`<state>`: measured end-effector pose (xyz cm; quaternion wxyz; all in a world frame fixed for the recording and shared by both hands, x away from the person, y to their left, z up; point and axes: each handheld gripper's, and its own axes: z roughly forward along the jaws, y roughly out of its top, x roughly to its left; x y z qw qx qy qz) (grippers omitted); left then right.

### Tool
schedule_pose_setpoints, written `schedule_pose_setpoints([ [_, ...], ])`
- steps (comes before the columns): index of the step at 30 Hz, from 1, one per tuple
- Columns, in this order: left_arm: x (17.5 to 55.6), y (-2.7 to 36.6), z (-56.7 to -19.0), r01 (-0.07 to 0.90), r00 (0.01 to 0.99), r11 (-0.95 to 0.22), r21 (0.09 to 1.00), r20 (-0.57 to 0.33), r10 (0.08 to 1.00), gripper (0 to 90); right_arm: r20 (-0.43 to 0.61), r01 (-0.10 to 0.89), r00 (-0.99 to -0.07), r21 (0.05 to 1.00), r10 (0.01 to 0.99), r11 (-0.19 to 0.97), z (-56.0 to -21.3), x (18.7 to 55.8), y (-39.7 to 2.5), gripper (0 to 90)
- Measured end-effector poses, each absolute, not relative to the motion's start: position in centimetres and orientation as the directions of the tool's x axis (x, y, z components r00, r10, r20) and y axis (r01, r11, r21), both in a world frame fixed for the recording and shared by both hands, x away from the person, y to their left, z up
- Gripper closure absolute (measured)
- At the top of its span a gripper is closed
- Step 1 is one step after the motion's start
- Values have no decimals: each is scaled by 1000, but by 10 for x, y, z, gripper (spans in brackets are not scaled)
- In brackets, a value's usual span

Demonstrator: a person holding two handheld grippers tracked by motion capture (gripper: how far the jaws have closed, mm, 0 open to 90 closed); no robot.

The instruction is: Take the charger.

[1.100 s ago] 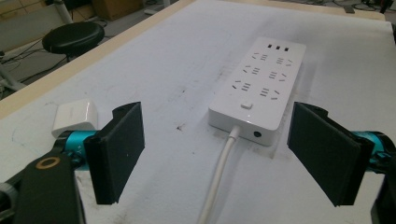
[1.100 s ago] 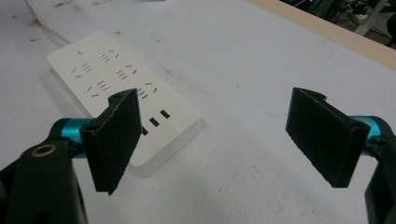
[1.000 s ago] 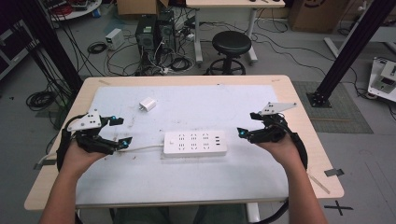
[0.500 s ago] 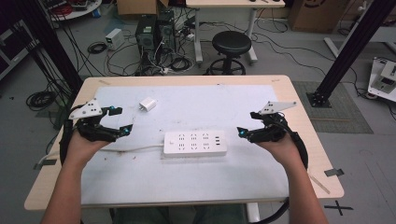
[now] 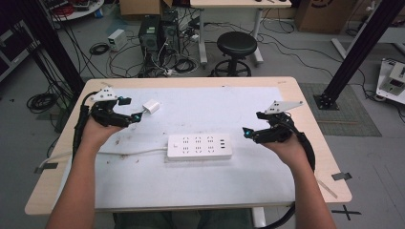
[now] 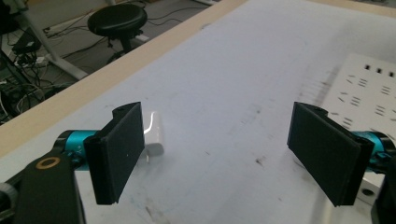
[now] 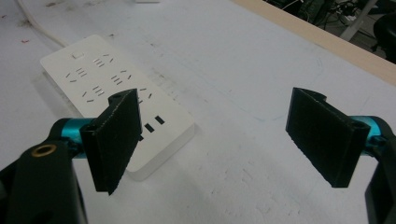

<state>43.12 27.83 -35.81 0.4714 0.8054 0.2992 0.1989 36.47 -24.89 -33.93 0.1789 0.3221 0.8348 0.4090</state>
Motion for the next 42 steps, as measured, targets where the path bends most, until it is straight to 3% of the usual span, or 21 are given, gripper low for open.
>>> schedule_pose_setpoints([
  [3, 431, 278, -358, 294, 742, -377, 878, 38, 669, 189, -34, 392, -728, 798, 684, 458, -340, 365, -249, 189],
  [6, 460, 276, -368, 345, 716, -350, 871, -4, 698, 187, -33, 399, -726, 794, 687, 459, -340, 365, -247, 189],
  [22, 515, 256, -405, 452, 663, -383, 806, -16, 748, 185, -37, 404, -718, 791, 695, 460, -341, 362, -247, 189],
  [29, 529, 247, -419, 481, 667, -438, 760, 7, 745, 185, -33, 411, -716, 787, 697, 459, -344, 362, -247, 189],
  [42, 538, 249, -437, 525, 650, -437, 731, -13, 760, 191, -37, 411, -718, 783, 695, 467, -344, 364, -245, 189],
])
